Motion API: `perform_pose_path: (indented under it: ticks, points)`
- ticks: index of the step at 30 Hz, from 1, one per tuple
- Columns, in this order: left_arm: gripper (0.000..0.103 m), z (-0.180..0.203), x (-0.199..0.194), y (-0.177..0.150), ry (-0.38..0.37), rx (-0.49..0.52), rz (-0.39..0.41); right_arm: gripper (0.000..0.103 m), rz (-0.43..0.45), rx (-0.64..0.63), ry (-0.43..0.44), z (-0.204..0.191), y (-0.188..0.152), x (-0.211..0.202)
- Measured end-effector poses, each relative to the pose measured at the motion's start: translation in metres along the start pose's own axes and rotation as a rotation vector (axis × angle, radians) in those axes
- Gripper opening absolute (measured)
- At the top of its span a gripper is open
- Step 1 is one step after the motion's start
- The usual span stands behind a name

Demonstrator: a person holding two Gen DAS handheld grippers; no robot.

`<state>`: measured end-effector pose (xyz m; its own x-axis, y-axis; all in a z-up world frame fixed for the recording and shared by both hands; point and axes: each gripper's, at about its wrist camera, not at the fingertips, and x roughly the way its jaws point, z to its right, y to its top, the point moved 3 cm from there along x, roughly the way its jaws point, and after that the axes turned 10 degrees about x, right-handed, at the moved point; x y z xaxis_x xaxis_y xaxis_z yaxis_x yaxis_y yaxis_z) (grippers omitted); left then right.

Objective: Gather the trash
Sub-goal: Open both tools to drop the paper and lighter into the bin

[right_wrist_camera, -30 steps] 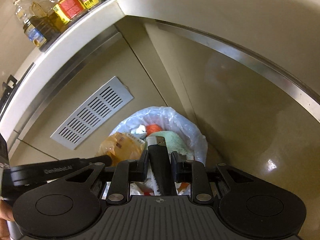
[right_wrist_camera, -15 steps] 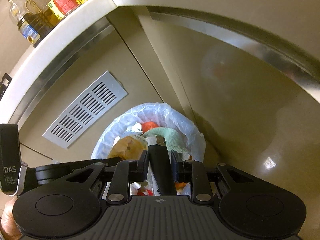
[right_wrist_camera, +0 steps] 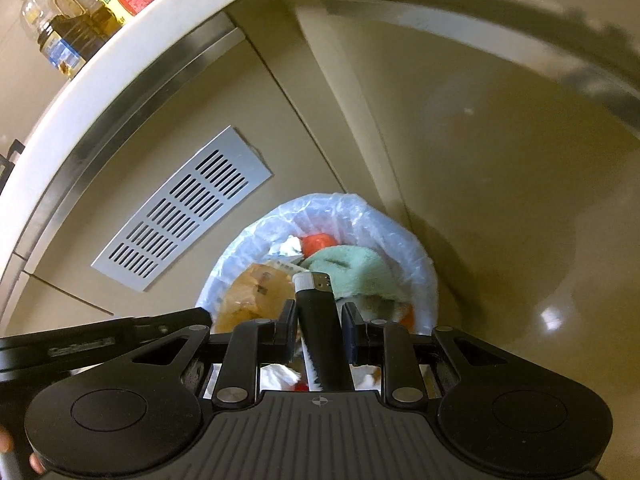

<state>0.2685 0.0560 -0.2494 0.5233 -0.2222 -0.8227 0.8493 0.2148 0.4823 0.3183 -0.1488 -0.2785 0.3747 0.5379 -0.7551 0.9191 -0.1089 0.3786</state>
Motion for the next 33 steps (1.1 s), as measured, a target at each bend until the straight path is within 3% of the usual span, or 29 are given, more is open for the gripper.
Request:
perform_pose_path:
  ticks: [9, 14, 33]
  points:
    - [0.030, -0.015, -0.018, 0.002, 0.050, 0.020, 0.033, 0.024, 0.013, 0.044, 0.013, -0.016, -0.002, 0.021]
    - [0.034, -0.030, -0.017, -0.001, 0.080, 0.002, 0.020, 0.024, -0.024, 0.069, -0.003, -0.012, -0.004, 0.031]
    - [0.035, -0.031, -0.019, -0.004, 0.088, -0.001, 0.020, 0.025, -0.037, 0.043, 0.000, -0.011, -0.007, 0.021]
